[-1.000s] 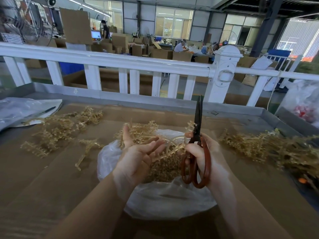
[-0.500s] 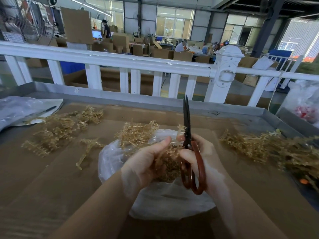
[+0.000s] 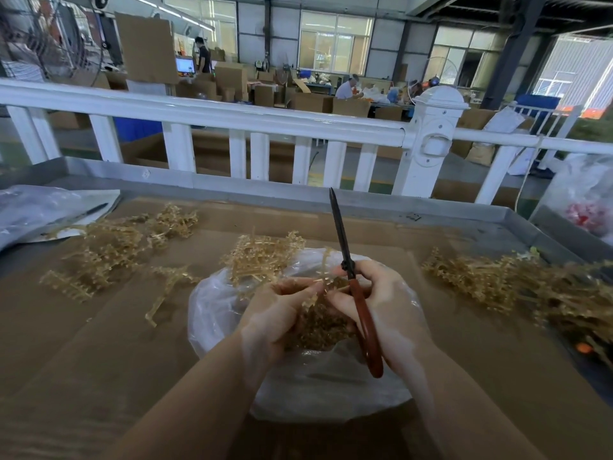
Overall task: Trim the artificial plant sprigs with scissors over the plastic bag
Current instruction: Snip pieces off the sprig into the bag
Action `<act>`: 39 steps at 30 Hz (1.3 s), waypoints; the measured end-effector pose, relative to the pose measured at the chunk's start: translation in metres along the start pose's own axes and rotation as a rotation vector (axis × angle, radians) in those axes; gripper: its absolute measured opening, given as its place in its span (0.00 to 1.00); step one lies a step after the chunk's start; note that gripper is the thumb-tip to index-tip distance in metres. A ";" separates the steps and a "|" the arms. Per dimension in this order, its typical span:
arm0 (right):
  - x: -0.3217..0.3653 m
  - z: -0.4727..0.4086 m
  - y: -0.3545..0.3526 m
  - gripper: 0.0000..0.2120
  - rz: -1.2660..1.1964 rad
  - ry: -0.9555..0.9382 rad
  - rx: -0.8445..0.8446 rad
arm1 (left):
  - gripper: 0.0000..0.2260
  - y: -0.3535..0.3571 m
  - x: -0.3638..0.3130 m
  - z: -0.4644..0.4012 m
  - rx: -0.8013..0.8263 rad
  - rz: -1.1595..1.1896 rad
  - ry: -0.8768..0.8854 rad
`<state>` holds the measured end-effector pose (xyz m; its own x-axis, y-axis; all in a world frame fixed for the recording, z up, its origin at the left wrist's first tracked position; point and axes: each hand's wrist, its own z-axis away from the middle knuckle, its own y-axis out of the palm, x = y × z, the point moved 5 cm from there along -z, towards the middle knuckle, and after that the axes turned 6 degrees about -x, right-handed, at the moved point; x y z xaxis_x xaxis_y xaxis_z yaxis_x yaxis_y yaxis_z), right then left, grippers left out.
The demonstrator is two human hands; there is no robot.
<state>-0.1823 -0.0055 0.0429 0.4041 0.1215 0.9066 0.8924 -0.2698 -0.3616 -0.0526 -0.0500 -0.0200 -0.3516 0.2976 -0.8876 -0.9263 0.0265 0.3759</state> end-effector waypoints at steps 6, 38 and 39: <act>-0.001 0.003 -0.003 0.04 0.272 -0.168 -0.061 | 0.02 -0.014 -0.008 -0.008 -0.209 0.051 0.125; -0.041 0.019 0.016 0.13 0.574 -0.308 0.077 | 0.05 -0.026 0.004 -0.005 -0.261 0.376 0.086; -0.041 0.019 0.016 0.13 0.572 -0.306 0.083 | 0.05 -0.025 0.004 -0.005 -0.257 0.372 0.086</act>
<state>-0.1805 0.0030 -0.0038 0.8475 0.2508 0.4678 0.5275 -0.2994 -0.7951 -0.0311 -0.0544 -0.0346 -0.6663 0.1611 -0.7281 -0.7348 -0.3080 0.6043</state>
